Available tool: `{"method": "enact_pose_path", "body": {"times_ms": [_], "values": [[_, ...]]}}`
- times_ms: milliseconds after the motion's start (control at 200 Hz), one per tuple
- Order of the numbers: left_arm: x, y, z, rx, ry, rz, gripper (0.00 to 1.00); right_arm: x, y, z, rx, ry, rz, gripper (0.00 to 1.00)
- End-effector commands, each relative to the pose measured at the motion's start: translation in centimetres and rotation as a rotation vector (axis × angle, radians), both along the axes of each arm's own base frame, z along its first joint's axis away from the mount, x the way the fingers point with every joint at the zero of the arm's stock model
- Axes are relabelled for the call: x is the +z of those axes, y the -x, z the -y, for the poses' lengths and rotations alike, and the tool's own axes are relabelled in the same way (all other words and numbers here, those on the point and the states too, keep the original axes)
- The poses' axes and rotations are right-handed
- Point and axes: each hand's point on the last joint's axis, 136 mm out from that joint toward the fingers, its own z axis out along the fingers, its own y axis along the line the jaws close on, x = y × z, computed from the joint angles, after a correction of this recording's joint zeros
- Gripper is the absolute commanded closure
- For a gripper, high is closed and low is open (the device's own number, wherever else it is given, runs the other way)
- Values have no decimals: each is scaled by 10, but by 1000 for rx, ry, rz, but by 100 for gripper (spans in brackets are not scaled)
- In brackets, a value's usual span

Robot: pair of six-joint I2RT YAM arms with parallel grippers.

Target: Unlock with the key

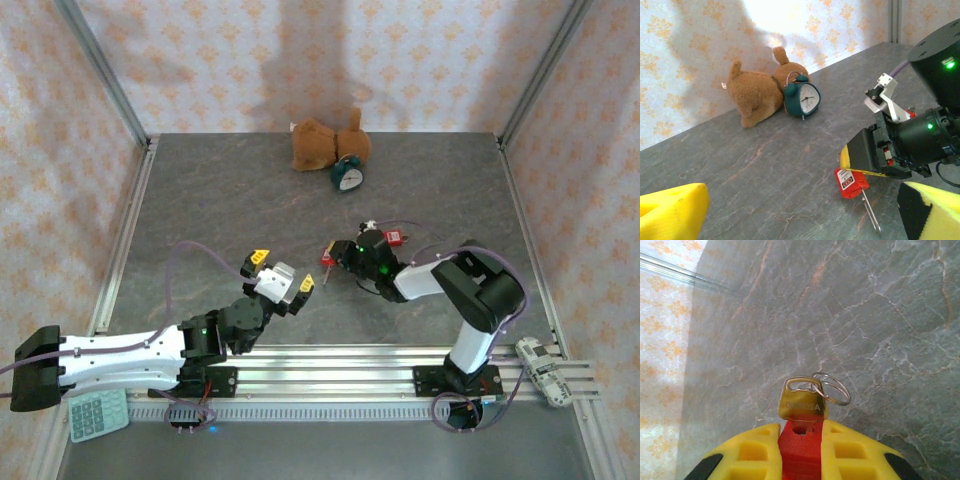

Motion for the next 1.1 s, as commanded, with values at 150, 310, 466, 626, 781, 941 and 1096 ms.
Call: {"method": "enact_pose_path", "body": {"times_ms": [150, 310, 466, 626, 781, 941, 1096], "values": [[-6, 2, -6, 3, 12, -14, 2, 7, -9, -17, 25, -46, 40, 97], [-5, 2, -8, 4, 16, -10, 2, -2, -11, -23, 33, -64, 32, 97], [-6, 2, -8, 2, 11, -11, 2, -16, -10, -18, 19, -29, 9, 93], [-5, 2, -9, 2, 8, -9, 2, -31, -6, -6, -1, 64, -22, 83], [-5, 3, -8, -4, 7, -10, 2, -40, -6, 3, -10, 128, -45, 74], [-5, 3, -7, -8, 7, -11, 2, -45, -6, 9, -23, 160, -67, 67], [-4, 3, -6, -13, 5, -13, 2, -46, -7, 17, -38, 188, -76, 56]]}}
